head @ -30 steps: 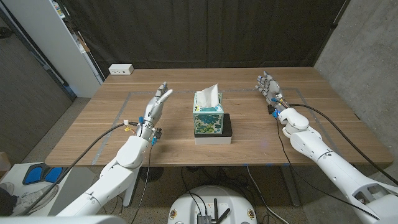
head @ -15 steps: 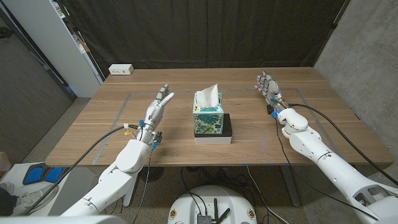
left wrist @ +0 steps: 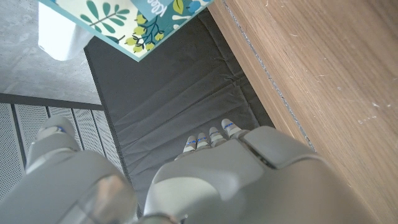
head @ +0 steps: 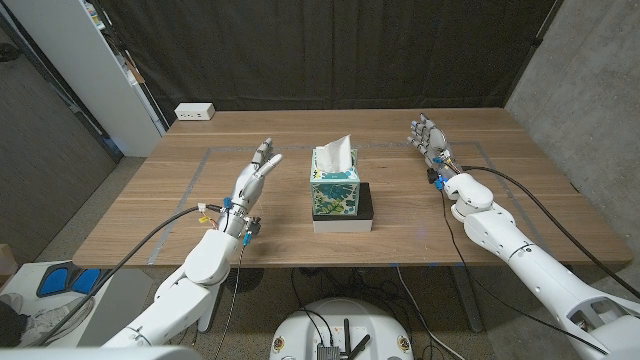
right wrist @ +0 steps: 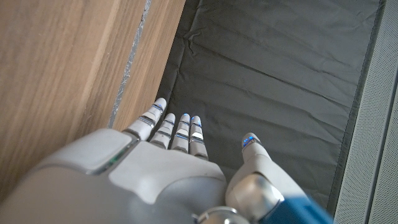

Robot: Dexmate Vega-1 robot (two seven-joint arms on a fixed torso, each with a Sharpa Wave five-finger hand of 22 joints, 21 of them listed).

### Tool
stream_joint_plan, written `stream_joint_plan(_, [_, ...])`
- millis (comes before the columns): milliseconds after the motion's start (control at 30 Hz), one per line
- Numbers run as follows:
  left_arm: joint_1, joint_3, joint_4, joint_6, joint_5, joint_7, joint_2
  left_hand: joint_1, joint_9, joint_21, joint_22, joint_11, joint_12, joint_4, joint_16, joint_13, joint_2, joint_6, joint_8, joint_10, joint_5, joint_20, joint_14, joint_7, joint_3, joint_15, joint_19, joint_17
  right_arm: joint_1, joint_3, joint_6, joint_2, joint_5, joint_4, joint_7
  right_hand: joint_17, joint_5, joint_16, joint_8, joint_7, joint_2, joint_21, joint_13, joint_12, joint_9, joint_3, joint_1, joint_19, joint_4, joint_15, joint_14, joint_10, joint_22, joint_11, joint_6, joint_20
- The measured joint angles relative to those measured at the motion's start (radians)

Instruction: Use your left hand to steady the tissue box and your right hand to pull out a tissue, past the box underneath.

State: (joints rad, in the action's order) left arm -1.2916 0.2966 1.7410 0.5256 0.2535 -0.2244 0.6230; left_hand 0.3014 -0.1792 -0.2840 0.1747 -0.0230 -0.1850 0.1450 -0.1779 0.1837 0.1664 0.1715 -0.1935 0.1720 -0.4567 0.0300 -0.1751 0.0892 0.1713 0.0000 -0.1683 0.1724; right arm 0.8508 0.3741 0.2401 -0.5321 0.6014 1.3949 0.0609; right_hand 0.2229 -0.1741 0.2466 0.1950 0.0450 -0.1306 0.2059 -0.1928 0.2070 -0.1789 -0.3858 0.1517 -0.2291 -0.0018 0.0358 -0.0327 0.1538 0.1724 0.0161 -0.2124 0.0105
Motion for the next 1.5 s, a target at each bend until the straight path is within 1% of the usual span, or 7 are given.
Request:
stream_joint_plan(567, [-0.033,-0.004,0.016,0.006,-0.013,0.007,0.013,0.005,0.000,0.008,0.000,0.000,0.000,-0.004,0.000,0.000,-0.005,0.000,0.000,0.000,-0.007,0.000,0.004,0.000,-0.012,0.004,0.000,0.000,0.018,0.001,-0.005,-0.005,-0.013,0.037,0.024,0.000,0.000,-0.007,0.000,0.000,0.000,-0.005,0.000,0.000,0.000,0.002,0.000,0.000,-0.002,0.000,0.000,0.000,0.000,0.000,0.000,0.000])
stream_joint_plan(1067, [-0.023,-0.005,0.016,0.004,-0.009,0.058,0.045,0.006,0.000,0.008,0.000,0.000,-0.008,-0.004,-0.004,0.000,-0.004,0.000,-0.002,0.000,-0.007,0.000,0.004,0.000,-0.021,0.004,0.000,0.000,0.052,-0.004,-0.007,-0.012,-0.023,0.084,0.057,0.000,0.000,-0.007,0.000,0.000,0.000,-0.008,0.000,0.000,0.000,-0.003,0.000,0.000,-0.008,0.000,0.000,0.000,0.000,0.000,0.000,0.000])
stream_joint_plan(1233, [-0.012,-0.004,0.028,-0.024,-0.007,0.089,0.080,0.025,0.000,0.008,0.000,0.000,-0.015,0.000,-0.007,-0.002,-0.001,0.000,-0.017,0.000,-0.017,0.000,0.004,-0.025,-0.037,0.003,0.000,0.000,0.068,-0.010,-0.006,-0.014,-0.025,0.100,0.070,0.000,0.000,-0.007,0.000,0.000,0.000,-0.008,0.000,0.000,0.000,-0.003,0.000,0.000,-0.008,0.000,0.000,0.000,0.000,0.000,0.000,0.000])
stream_joint_plan(1300, [-0.010,-0.004,0.034,-0.033,-0.009,0.096,0.090,0.036,0.000,0.008,0.000,-0.001,-0.015,0.005,-0.007,-0.003,0.010,0.004,-0.019,-0.001,-0.024,0.000,0.004,-0.029,-0.046,0.003,0.000,0.000,0.071,-0.011,-0.004,-0.014,-0.026,0.103,0.074,0.000,0.000,-0.007,0.000,0.000,0.000,-0.008,0.000,0.000,0.000,-0.003,0.000,0.000,-0.008,0.000,0.000,0.000,0.000,0.000,0.000,0.000])
stream_joint_plan(1333, [-0.006,-0.004,0.045,-0.033,-0.009,0.096,0.108,0.045,0.000,0.008,0.000,-0.002,-0.015,0.006,-0.007,-0.003,0.008,0.003,-0.019,-0.002,-0.028,0.000,0.004,-0.029,-0.051,0.003,0.000,0.000,0.071,-0.011,-0.003,-0.014,-0.026,0.103,0.076,0.000,0.000,-0.007,0.000,0.000,0.000,-0.008,0.000,0.000,0.000,-0.003,0.000,0.000,-0.008,0.000,0.000,0.000,0.000,0.000,0.000,0.000])
stream_joint_plan(1367, [-0.003,-0.003,0.053,-0.065,-0.016,0.118,0.122,0.046,0.000,0.008,0.000,-0.004,-0.015,0.008,-0.007,-0.003,0.009,0.000,-0.019,-0.004,-0.031,0.000,0.004,-0.032,-0.055,0.003,0.000,0.000,0.071,-0.011,-0.003,-0.014,-0.027,0.103,0.077,0.000,0.000,-0.007,0.000,0.000,0.000,-0.008,0.000,0.000,0.000,-0.003,0.000,0.000,-0.008,0.000,0.000,0.000,0.000,0.000,0.000,0.000])
stream_joint_plan(1500, [0.007,-0.004,0.077,-0.097,-0.028,0.137,0.157,0.062,0.002,0.008,-0.003,-0.004,-0.015,0.015,-0.007,-0.003,0.015,0.004,-0.025,-0.004,-0.043,0.000,0.004,-0.039,-0.070,0.003,0.000,0.000,0.086,-0.015,0.000,-0.016,-0.029,0.116,0.087,0.000,0.000,-0.007,0.000,0.000,0.000,-0.008,0.000,-0.004,0.000,-0.003,0.000,0.000,-0.008,0.000,0.000,0.000,0.000,0.000,0.000,0.000])
